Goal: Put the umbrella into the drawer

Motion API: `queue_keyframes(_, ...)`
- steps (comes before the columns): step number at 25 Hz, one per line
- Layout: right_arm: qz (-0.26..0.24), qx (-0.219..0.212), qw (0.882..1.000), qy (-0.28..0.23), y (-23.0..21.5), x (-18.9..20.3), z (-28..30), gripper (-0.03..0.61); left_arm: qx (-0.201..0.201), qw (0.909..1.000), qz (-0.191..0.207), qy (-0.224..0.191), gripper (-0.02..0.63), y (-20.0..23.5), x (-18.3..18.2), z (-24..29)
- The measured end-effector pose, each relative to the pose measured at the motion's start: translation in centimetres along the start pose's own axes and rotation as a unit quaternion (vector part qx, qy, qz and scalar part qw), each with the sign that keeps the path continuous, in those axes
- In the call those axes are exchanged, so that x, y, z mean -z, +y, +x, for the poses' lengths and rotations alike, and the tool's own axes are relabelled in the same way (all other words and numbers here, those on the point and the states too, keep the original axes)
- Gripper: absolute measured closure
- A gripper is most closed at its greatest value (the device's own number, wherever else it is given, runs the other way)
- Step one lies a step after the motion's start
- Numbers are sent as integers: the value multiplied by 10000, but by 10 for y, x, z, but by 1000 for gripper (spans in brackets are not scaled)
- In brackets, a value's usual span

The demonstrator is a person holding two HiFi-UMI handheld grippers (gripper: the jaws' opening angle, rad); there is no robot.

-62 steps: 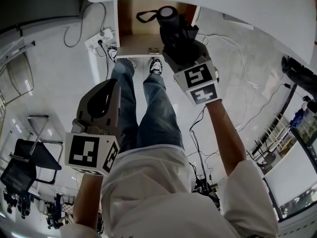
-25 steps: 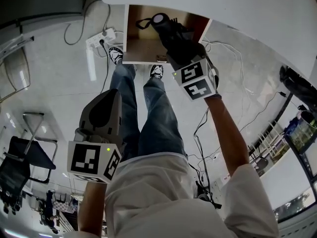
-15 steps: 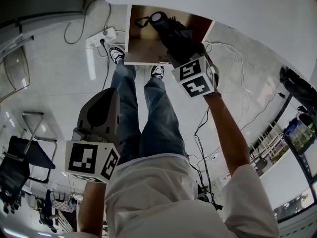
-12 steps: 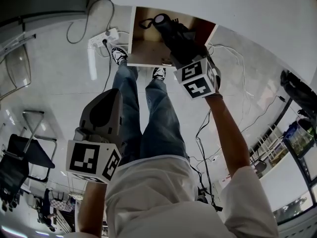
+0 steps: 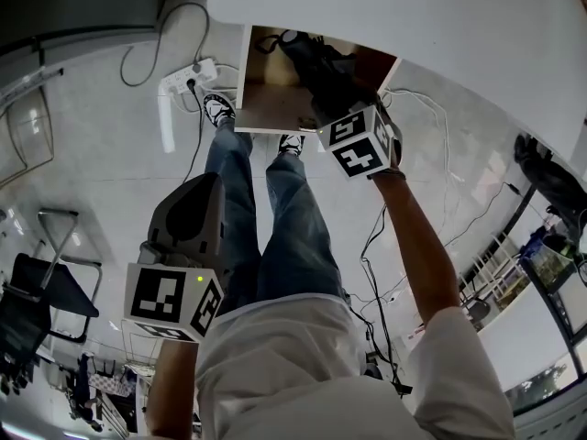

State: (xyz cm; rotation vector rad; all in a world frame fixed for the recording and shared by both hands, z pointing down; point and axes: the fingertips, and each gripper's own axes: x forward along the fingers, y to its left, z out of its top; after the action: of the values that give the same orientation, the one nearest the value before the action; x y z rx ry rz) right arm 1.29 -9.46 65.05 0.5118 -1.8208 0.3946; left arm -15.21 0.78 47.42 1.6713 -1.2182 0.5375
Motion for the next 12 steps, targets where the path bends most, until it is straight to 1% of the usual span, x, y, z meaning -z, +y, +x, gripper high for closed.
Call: queue_keyframes(12,-79,-42,9997,211,-3,0,22,314,-77,9999,-130,51,595,11,3,-1)
